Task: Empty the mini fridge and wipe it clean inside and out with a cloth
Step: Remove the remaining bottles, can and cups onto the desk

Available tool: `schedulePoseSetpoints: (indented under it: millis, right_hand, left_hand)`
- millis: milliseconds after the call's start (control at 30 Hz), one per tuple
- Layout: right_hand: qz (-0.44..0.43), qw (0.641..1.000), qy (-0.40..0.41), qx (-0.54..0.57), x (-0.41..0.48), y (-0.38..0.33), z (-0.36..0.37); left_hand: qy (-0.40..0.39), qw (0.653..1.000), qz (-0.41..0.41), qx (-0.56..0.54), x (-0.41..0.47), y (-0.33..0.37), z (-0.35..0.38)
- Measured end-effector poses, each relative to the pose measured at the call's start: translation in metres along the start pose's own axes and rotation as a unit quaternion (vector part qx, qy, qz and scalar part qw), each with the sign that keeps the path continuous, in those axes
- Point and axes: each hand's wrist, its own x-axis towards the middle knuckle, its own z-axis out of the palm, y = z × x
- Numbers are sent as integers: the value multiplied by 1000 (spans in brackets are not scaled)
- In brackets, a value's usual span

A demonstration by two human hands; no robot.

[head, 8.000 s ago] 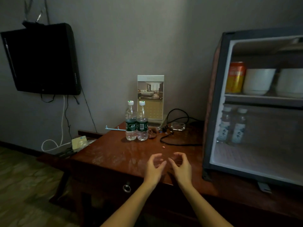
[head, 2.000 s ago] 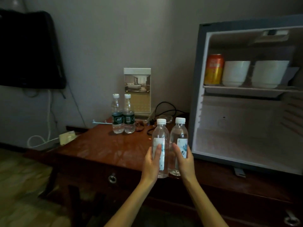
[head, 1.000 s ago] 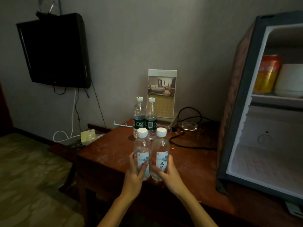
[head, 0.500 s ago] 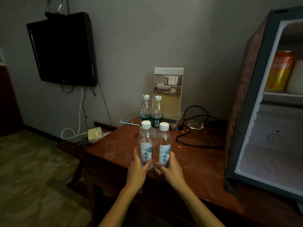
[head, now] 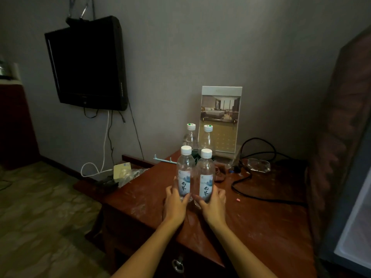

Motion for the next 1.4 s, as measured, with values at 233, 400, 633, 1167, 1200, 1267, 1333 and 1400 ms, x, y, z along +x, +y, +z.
schedulePoseSetpoints:
  millis: [233,400,633,1167,1200,1267,1333,1400]
  right_hand:
    - [13,999,30,9,33,3,14]
    - [19,997,57,55,48,4,20]
    - [17,994,72,77,61,8,25]
    - [16,995,68,73,66,9,25]
    - [14,995,68,74,66,9,25]
    - [12,994,69,79,67,8,25]
    - [19,994,64,86,66,8,25]
    - [31,994,58,93,63,8,24]
  left_hand:
    - [26,998,1,50,31,-1,11]
    - [48,998,2,38,42,-5,17]
    - [66,997,10,29,50,-9,20]
    - [72,997,5,13,58,-12,24]
    - [72,997,6,13,58,-11,24]
    - [72,997,6,12,58,-11,24]
    - [69,997,3,14,56,-11,24]
    - [64,998,5,22,53,-10,22]
